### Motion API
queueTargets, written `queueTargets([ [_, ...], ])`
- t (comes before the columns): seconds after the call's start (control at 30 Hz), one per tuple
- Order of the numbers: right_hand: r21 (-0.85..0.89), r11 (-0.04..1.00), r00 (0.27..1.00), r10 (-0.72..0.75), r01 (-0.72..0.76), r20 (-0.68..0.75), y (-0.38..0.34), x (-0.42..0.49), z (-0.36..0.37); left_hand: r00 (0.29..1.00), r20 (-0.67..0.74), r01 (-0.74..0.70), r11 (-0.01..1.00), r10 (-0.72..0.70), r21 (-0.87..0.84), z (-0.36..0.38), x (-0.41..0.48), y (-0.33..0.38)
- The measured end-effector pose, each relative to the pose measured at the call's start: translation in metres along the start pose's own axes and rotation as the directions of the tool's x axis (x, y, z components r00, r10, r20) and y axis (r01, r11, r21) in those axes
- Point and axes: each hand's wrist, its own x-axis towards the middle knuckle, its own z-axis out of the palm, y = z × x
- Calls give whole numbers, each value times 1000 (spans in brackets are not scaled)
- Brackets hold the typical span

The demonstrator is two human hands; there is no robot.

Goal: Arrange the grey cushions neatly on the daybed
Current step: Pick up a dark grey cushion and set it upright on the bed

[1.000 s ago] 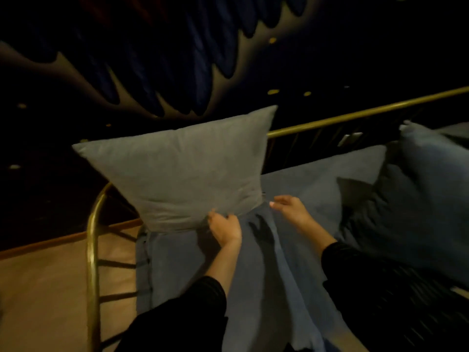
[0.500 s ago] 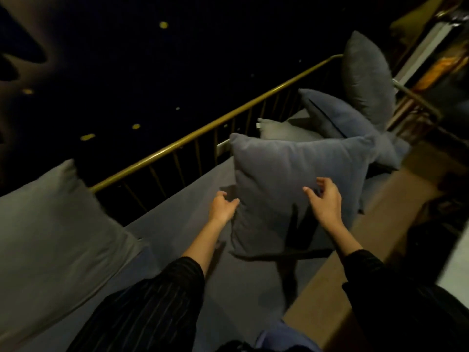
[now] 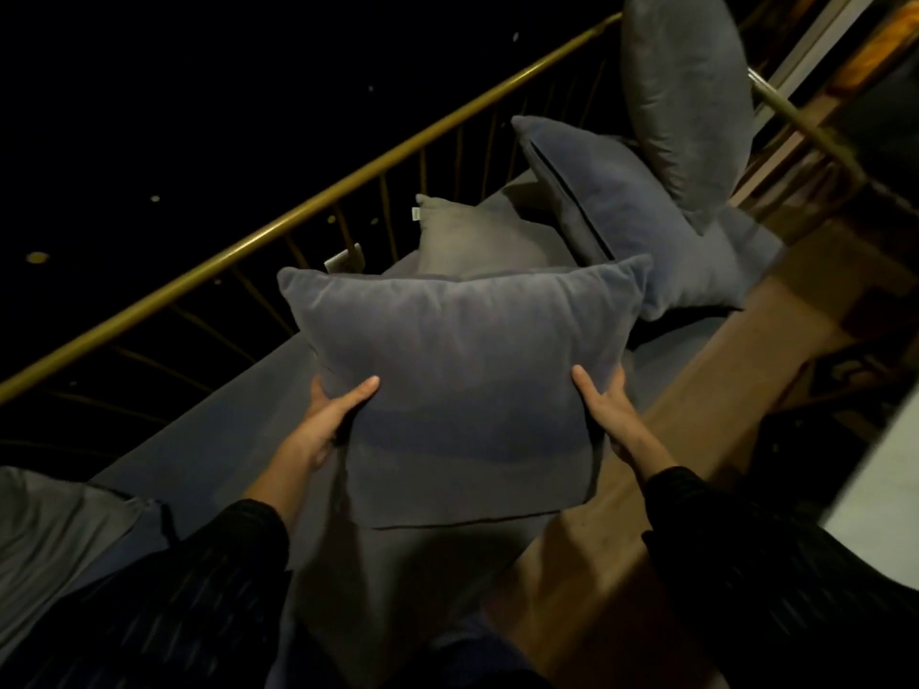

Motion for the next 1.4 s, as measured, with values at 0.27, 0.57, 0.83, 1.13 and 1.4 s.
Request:
queueTargets([
  [0.27, 69, 989, 990, -127, 131, -61, -3, -12, 19, 999, 30, 47, 970, -41, -240, -10, -10, -4],
  [0.57, 159, 967, 970, -216, 197, 113, -33, -35, 86, 985, -171, -50, 943, -7, -329, -88, -63, -1],
  [0.83, 191, 951, 892, -297, 244, 340, -89, -43, 184, 915, -391, -235, 914, 95, -330, -183, -101, 28],
  [1.13, 229, 951, 885, -283, 209, 369, -116, -33, 242, 898, -420, -281, 904, 129, -323, -222, -88, 55],
  [1.4, 221, 953, 847, -289, 208, 446, -132, -33, 287, 845, -521, -354, 857, 121, -376, -254, -85, 51],
])
